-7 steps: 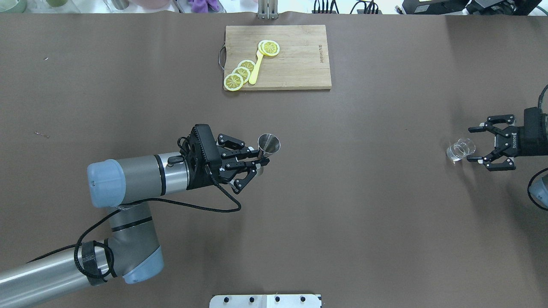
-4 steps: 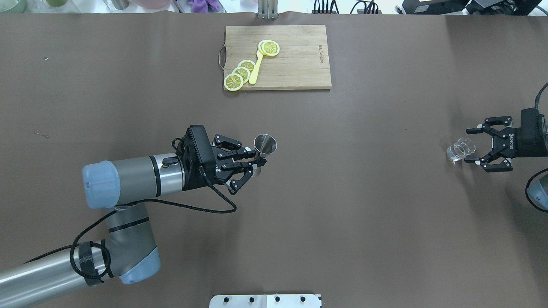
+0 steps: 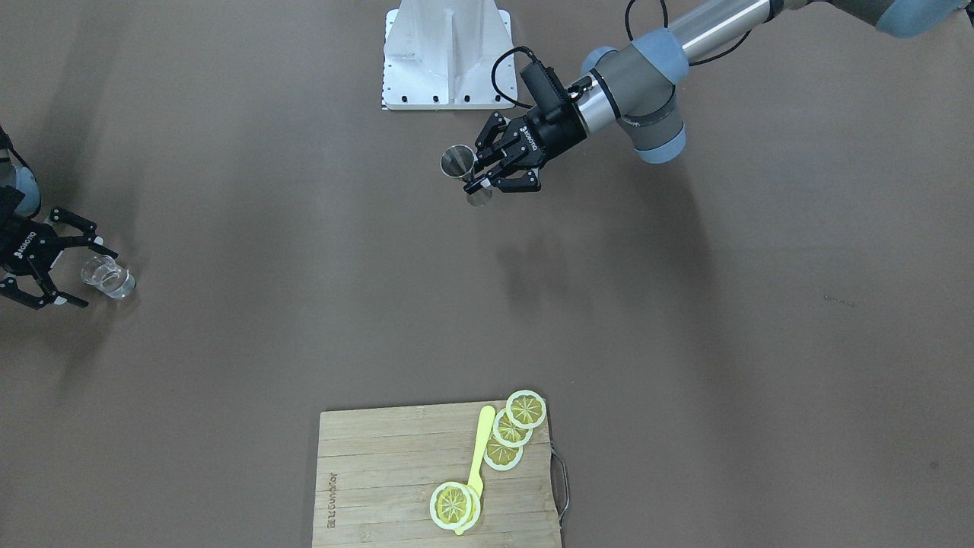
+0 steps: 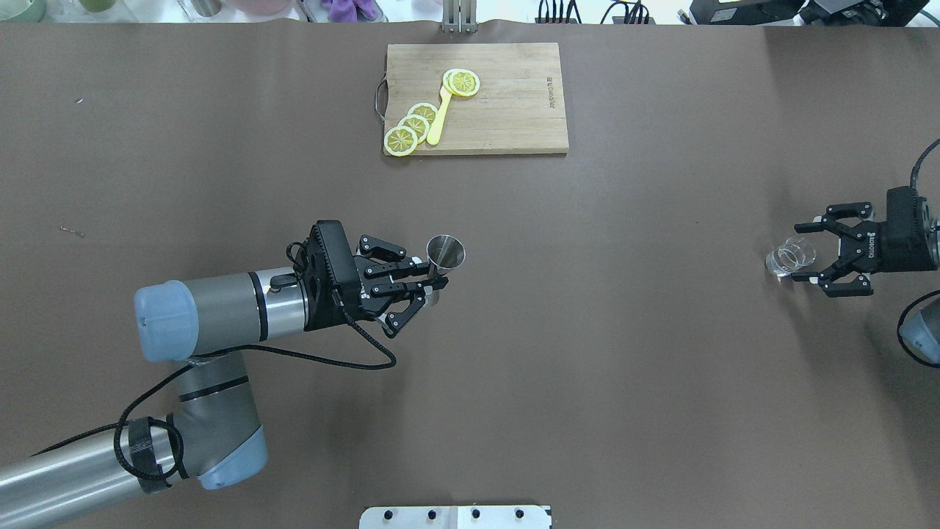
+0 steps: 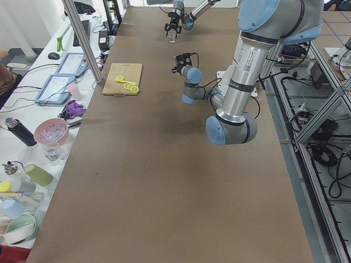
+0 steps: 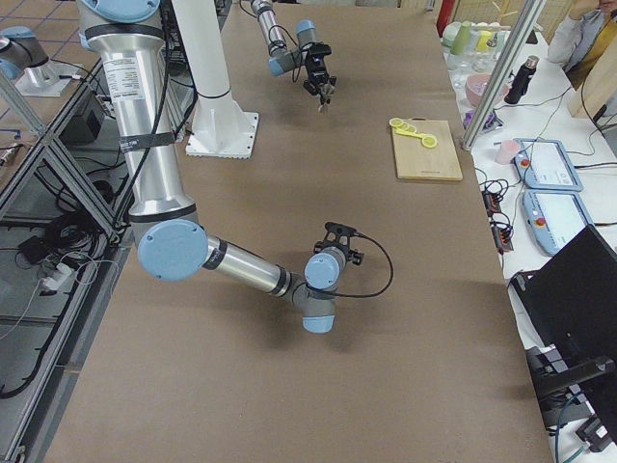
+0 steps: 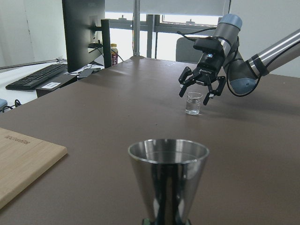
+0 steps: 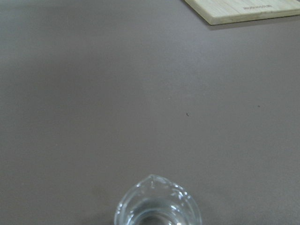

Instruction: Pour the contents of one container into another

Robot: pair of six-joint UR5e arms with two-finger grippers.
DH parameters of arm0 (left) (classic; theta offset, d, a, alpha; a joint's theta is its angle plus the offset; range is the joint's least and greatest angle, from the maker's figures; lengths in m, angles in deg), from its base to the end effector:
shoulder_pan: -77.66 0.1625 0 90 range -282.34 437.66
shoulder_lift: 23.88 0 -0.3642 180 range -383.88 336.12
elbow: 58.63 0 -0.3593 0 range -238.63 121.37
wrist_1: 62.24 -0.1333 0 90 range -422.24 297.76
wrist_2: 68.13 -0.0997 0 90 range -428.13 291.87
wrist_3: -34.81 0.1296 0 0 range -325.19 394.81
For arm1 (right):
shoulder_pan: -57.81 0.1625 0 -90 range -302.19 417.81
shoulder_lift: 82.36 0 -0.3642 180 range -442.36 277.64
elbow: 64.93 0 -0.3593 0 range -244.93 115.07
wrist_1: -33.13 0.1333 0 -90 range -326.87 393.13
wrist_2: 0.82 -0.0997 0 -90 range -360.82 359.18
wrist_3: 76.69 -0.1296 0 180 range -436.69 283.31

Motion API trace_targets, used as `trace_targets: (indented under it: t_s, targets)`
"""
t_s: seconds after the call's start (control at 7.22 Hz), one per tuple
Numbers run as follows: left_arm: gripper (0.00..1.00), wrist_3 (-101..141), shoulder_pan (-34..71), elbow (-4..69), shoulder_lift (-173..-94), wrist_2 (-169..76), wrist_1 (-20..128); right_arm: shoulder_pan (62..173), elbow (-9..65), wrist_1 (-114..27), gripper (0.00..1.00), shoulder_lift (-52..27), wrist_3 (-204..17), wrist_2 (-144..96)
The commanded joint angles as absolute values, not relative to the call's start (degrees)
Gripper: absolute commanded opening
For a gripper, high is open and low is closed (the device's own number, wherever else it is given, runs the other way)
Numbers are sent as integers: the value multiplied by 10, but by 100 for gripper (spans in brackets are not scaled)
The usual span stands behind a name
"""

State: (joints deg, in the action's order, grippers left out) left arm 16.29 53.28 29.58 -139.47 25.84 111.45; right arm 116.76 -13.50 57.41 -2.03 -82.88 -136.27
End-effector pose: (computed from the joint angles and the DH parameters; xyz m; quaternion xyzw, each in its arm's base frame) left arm 0.4764 -0.3524 0.2120 0.5845 0.5552 0.2617 0.5306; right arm -0.2096 -0.4275 0.6031 0.5020 -0.4688 -0.4017 0.6057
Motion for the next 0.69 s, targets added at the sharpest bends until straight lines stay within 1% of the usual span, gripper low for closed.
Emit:
trace_targets:
  t_s: [0.0,0.14,0.55]
  targets:
    - [0,164,533,294,-1394,259,1117,1165,-134,574,89,-20,-836,-1360]
    - [0,164,532,295,-1393,260,1119,1164,-133,570,87,-20,-836,-1358]
    - [0,164,533,294,-1388,260,1134,1160,-133,567,86,-20,-839,-1358]
